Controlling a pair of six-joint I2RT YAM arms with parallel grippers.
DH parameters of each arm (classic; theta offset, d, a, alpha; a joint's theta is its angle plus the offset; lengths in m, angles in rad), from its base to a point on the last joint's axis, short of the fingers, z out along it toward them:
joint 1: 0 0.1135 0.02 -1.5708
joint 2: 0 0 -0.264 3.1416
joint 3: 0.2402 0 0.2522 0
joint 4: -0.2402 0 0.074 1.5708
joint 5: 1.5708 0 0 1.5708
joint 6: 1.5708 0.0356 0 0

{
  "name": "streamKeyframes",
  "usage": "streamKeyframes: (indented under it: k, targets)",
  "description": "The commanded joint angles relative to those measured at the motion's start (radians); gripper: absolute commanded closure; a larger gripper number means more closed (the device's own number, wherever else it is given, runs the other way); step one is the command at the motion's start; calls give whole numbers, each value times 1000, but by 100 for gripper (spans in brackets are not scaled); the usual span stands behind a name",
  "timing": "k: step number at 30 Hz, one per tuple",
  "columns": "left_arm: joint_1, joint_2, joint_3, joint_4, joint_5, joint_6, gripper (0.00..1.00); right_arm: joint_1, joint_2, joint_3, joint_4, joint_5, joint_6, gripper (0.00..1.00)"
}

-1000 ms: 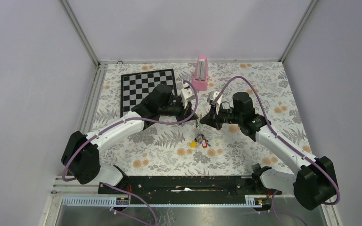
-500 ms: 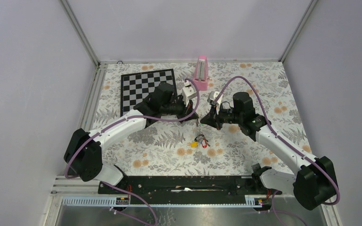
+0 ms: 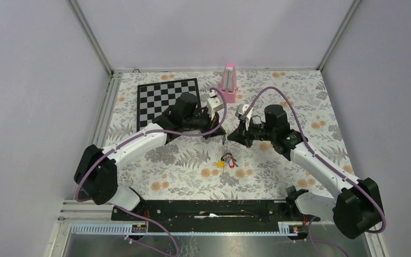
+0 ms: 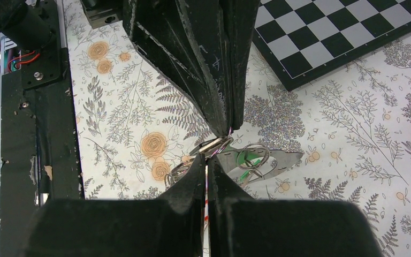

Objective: Put the keys on the keyring

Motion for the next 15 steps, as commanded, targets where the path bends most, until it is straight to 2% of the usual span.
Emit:
streamKeyframes:
  k: [1,15]
  targets:
    - [50,42,34,19,-106,5,100,18,-20,28,-9,-162,-1,100]
    - [89,68,38,18,-60,-49,100,18,-27,29,-9,-178,-5,100]
